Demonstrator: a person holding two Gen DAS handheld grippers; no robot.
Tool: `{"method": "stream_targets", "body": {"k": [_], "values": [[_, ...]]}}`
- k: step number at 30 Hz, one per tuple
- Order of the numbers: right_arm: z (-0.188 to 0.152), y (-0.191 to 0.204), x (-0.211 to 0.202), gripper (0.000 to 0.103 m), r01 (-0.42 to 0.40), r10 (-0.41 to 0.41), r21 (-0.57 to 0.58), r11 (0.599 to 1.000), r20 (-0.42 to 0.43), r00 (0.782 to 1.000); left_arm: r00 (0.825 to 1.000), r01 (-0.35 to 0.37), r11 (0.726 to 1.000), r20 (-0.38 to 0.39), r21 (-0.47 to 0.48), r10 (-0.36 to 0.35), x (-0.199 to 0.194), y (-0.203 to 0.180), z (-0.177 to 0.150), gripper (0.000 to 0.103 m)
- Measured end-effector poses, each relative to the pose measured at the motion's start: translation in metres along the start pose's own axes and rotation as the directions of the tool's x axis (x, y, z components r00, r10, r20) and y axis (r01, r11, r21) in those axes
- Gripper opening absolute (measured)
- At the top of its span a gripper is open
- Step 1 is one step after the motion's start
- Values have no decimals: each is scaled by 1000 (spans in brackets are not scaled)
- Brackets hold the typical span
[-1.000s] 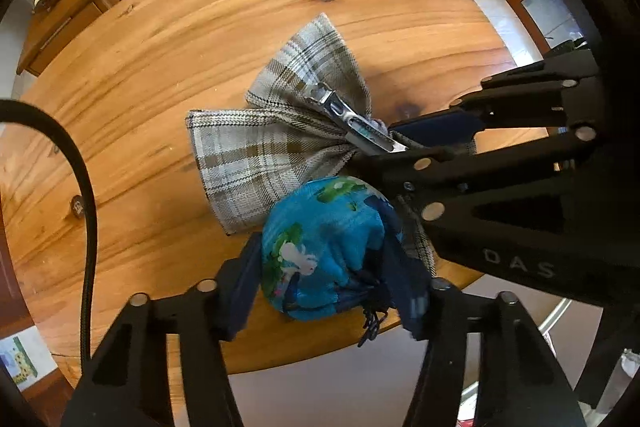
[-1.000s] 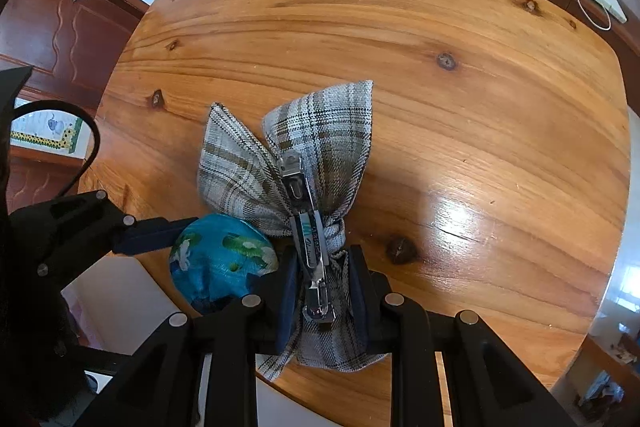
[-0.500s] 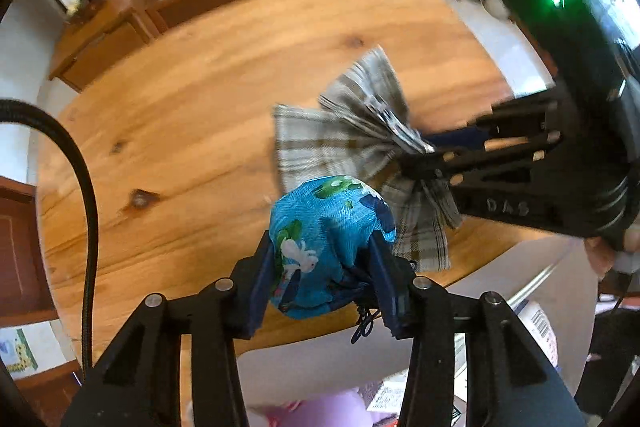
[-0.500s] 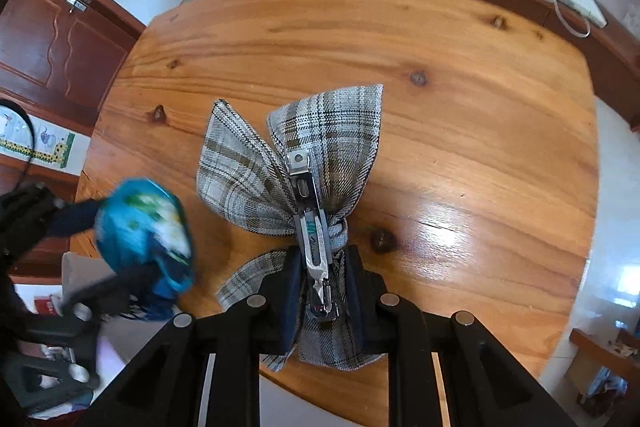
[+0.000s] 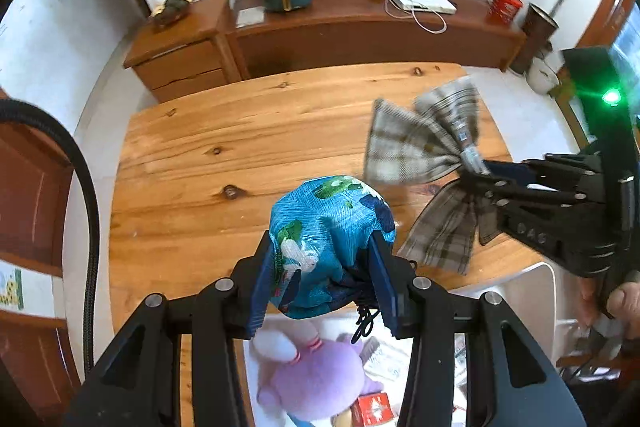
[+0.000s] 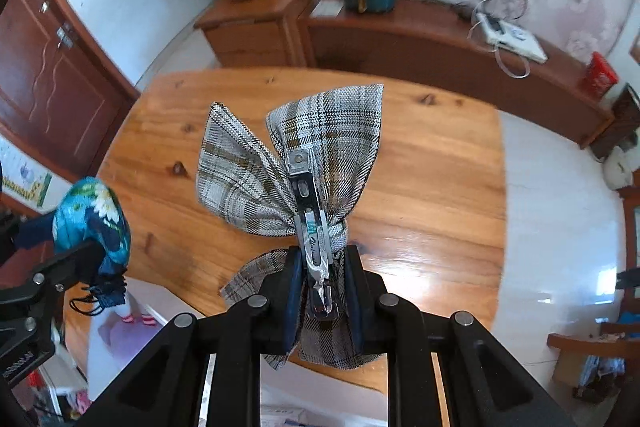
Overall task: Organize objects
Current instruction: 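Lift the pouch and plaid cloth, carry them over the tray and release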
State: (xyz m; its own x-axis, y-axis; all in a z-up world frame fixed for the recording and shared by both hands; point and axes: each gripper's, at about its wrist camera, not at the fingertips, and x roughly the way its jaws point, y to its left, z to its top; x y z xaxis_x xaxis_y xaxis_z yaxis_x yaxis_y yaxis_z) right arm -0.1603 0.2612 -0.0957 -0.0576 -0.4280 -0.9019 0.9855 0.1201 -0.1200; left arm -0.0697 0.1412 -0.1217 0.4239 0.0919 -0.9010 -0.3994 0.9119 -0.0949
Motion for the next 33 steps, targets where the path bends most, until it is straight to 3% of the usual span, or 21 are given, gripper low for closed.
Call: {"method": "stream_targets", "body": {"k": [7,14,26,33], "values": [[-17,-8,-59,21,12,-20,85,996,100,995,999,-19,999,32,-44,20,-22,-1,-14,48],[-58,-7,-126,21,-19,-4,128,992,175,985,997,-27,996,66,-85,33,-54,0,-38,48],[-138,20,-141,21,-52,42,110,993,91,995,995,-42,992,85,-120,52,-84,-8,-91,48],[-161,32,-130,21,-46,42,106,993,39,998,996,-40,989,74,-144,51,-81,-13,-110,49]]}}
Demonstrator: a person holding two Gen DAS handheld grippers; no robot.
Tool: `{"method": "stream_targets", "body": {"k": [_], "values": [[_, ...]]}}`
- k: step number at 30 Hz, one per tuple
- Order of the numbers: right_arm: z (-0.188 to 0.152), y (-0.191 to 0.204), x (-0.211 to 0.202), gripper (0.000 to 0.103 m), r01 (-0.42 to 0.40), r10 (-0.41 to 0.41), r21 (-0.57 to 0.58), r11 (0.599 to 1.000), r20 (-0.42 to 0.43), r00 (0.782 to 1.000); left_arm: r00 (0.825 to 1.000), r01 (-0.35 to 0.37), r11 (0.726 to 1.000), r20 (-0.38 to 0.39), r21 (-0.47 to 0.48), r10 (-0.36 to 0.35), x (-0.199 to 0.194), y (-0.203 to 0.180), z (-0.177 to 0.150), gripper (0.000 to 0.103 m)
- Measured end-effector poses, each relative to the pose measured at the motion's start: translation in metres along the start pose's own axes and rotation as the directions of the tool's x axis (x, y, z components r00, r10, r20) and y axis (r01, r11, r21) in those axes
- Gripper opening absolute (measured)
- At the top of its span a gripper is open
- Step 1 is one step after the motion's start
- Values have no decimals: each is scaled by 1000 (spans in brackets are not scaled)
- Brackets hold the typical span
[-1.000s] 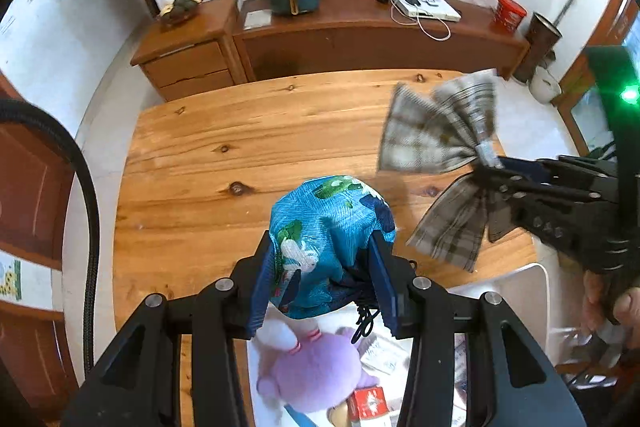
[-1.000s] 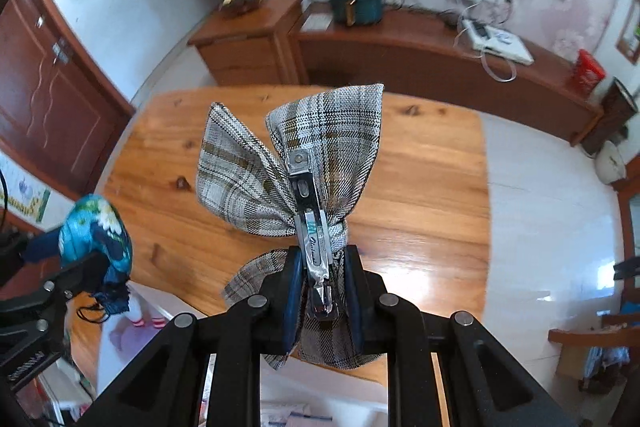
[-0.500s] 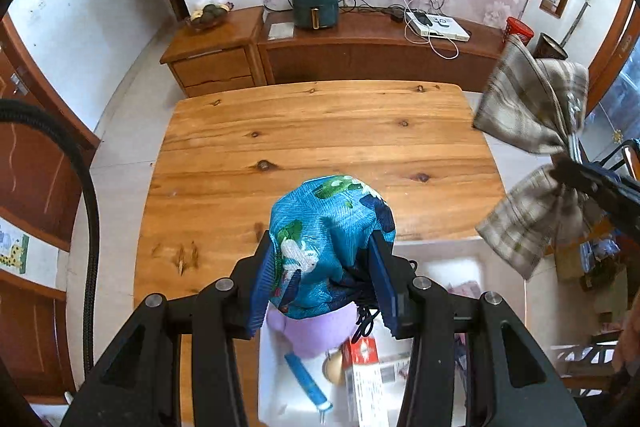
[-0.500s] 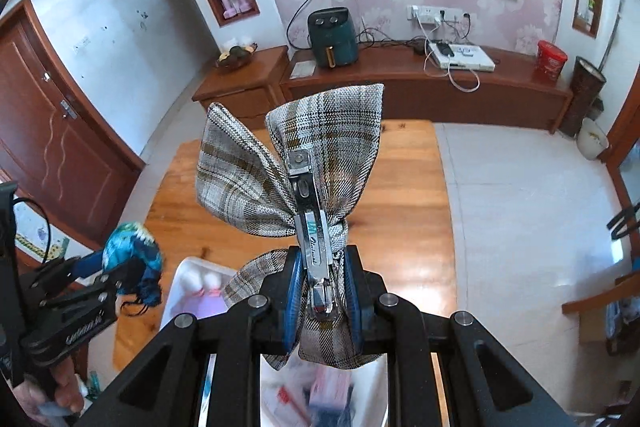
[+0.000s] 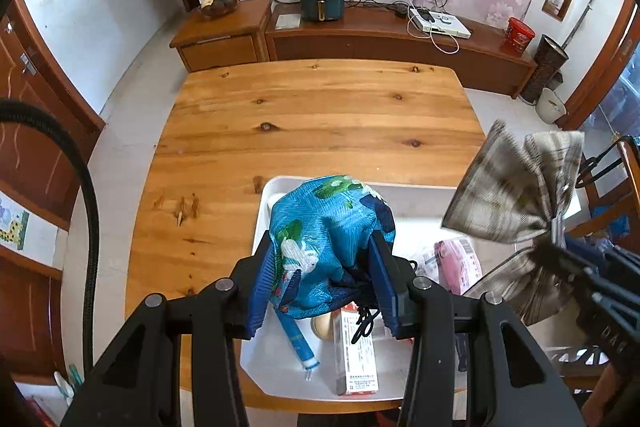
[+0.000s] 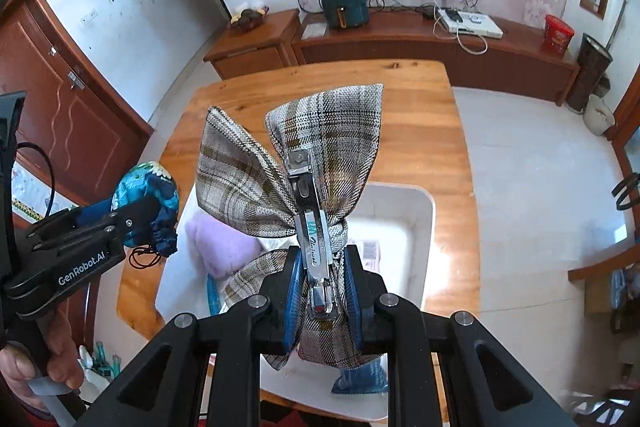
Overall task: Organize objects
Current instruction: 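Lift the pouch and plaid cloth, carry them over the tray and release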
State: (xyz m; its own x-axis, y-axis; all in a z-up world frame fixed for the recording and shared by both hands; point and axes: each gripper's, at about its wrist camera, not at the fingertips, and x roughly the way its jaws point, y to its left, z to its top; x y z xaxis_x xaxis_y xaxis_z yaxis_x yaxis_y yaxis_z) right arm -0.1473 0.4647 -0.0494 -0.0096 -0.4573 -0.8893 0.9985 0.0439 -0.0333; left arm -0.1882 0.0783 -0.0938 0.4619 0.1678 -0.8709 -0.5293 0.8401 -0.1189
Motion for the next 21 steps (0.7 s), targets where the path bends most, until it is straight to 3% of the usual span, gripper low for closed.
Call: {"method": "stream_targets", "body": {"k": [8,11,13,16,21], "values": [[-11,6,12,28,-8,8,5,1000,-43,999,1000,4,999,-11,-42,-4,5,3,-14,55],[-14,8,11,29,-7,7,6,1000,-46,999,1000,15,998,-7,-54,-16,6,5,-17,62],[-15,10,9,29,-3,3,6,1000,-42,999,1000,7,998,7,-56,-7,3,6,-18,74],[-17,12,6,32,12,-12,3,1000,-36,999,1000,-10,998,28,-61,12,-2,8,-19,79],[-18,16,-2,36,39,-39,-10,999,-11,999,999,-37,996,24,-76,39,-4,11,-20,79]]}}
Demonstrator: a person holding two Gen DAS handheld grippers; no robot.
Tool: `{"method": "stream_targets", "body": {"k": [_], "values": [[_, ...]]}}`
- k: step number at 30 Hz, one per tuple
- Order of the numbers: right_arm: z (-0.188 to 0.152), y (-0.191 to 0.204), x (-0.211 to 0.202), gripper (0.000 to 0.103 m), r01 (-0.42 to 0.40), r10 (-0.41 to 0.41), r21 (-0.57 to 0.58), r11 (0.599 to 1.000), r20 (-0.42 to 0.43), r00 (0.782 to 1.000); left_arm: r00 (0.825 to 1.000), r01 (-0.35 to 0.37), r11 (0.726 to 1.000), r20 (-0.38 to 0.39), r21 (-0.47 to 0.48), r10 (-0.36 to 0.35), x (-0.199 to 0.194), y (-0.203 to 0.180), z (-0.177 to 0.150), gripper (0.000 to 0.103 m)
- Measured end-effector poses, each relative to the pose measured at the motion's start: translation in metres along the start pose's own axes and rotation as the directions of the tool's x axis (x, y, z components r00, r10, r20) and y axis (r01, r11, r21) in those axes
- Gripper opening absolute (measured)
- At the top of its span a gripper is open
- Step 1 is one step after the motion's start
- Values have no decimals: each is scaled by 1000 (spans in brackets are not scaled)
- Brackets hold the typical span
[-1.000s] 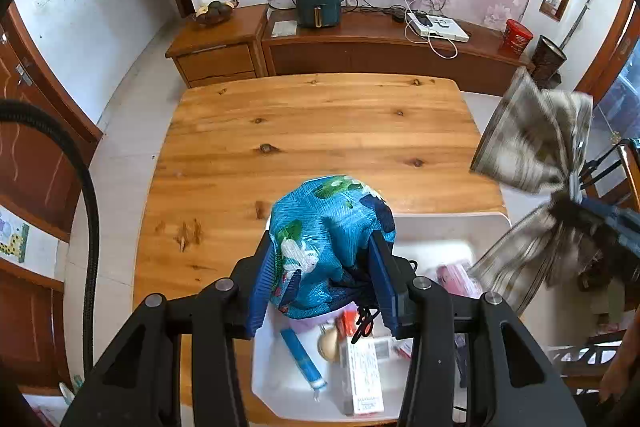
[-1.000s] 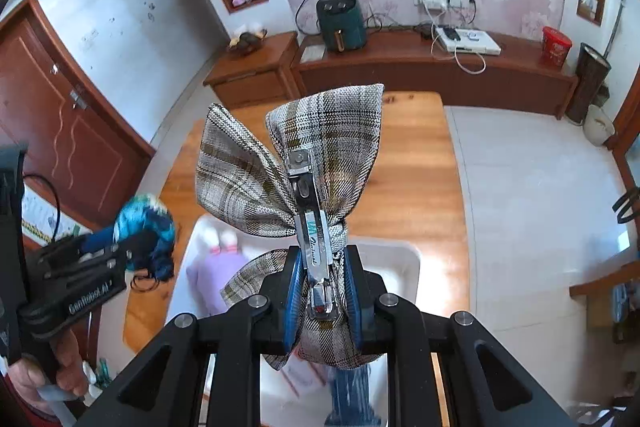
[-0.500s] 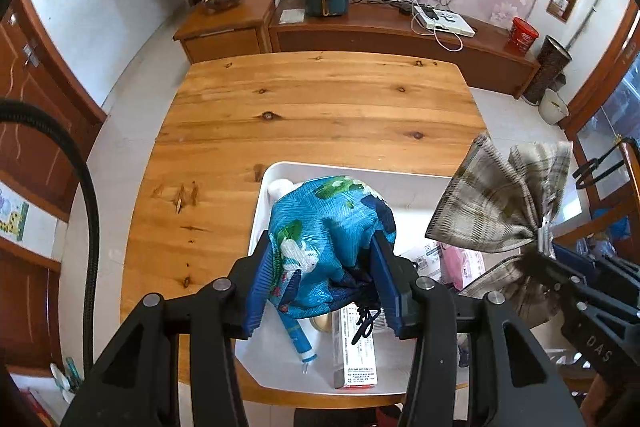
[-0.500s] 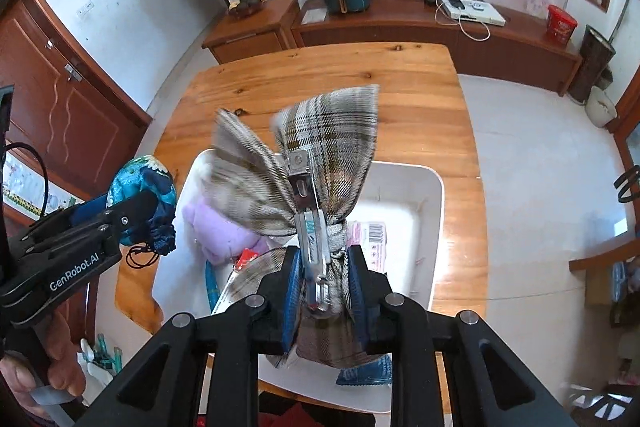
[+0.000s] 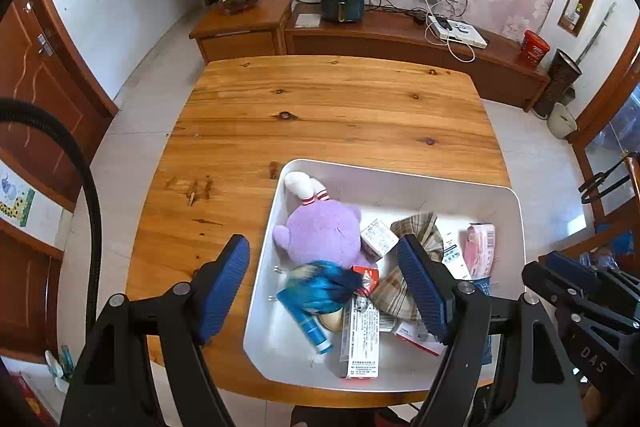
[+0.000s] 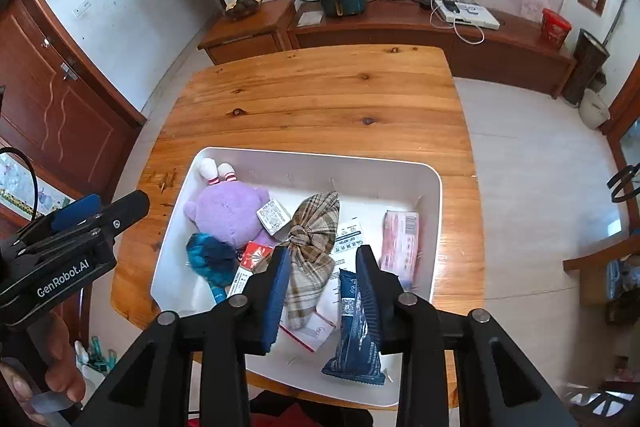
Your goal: Organize objects
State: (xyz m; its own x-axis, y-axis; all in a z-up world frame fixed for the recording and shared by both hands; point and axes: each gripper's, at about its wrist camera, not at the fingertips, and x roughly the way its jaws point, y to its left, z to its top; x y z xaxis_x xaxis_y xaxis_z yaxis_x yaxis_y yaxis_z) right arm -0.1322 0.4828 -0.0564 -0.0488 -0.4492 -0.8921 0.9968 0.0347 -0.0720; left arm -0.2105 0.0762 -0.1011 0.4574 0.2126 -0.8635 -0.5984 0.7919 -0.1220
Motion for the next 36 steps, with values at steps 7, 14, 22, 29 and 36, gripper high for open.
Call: {"method": "stream_targets", "body": {"k": [7,14,22,29,36], "values": [[0,5,-17,45,22,-21,-14,1000,47,999,1000,-11,1000,20,-15,11,-13,5,-6,79],[-5,8,-31,54,55,-53,-18,998,60,997,999,-9,999,37,-35,10,-30,10,-14,79],[-7,16,-47,58,71,-70,-23,997,64,996,998,-14,1000,55,-14,15,-51,8,-21,79],[-6,27,-66,61,96,-94,-19,995,92,991,998,9,1000,60,-17,-8,-68,10,-21,79],[-6,33,-84,66,120,-121,11,993,134,984,996,0,1000,86,3,0,-81,9,-17,81]]}}
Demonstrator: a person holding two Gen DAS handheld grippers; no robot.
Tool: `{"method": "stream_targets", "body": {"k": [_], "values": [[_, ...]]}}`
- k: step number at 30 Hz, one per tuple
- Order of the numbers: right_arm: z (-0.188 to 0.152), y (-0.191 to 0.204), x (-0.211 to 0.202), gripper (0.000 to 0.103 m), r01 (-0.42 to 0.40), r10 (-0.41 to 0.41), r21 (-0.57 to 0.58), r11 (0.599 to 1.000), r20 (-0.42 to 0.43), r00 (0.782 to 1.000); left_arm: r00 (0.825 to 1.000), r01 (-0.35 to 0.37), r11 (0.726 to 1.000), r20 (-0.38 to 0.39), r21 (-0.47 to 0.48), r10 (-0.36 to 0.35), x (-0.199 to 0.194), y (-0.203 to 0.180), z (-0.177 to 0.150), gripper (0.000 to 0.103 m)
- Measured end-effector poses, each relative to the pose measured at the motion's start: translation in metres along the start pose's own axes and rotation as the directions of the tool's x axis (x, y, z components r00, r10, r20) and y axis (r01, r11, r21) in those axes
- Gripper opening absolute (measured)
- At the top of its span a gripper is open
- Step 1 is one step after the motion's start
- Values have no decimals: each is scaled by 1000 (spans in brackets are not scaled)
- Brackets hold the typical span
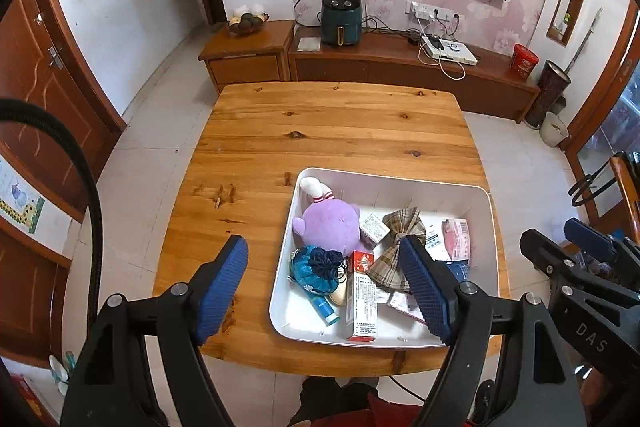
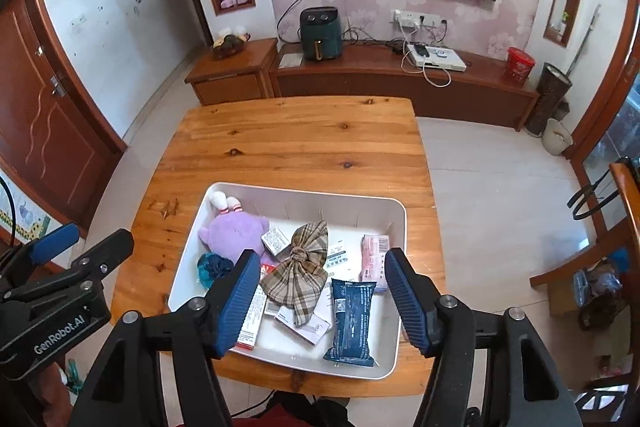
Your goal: Organize objects
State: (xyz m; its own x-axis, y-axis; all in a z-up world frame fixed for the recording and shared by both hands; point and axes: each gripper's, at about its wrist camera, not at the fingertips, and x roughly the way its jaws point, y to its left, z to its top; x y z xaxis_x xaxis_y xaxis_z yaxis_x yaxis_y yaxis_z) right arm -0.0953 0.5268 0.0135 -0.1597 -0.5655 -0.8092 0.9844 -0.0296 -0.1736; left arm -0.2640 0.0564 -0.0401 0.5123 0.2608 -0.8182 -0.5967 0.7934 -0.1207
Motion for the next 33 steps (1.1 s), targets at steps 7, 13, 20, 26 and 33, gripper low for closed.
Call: {"method": "stream_targets", "body": {"k": [7,13,20,26,33], "values": [[-1,1,-7,66,14,-14,40,999,1,1000,1000,-2,1000,-14,31,2,1,-2,-5,81],[-1,6,-10,66,28,-28,39,999,-1,1000,999,-1,1000,-35,23,2,4,4,-8,81],[-1,12,-12,66,34,-34,33,999,9,999,999,-1,1000,-40,17,2,6,7,-9,81],[0,13,-11,66,37,-37,35,999,3,999,999,1,1000,-40,13,-1,7,9,-8,81],[0,13,-10,66,39,-39,38,999,-5,999,999,10,1000,-46,4,-10,8,13,-7,81]]}}
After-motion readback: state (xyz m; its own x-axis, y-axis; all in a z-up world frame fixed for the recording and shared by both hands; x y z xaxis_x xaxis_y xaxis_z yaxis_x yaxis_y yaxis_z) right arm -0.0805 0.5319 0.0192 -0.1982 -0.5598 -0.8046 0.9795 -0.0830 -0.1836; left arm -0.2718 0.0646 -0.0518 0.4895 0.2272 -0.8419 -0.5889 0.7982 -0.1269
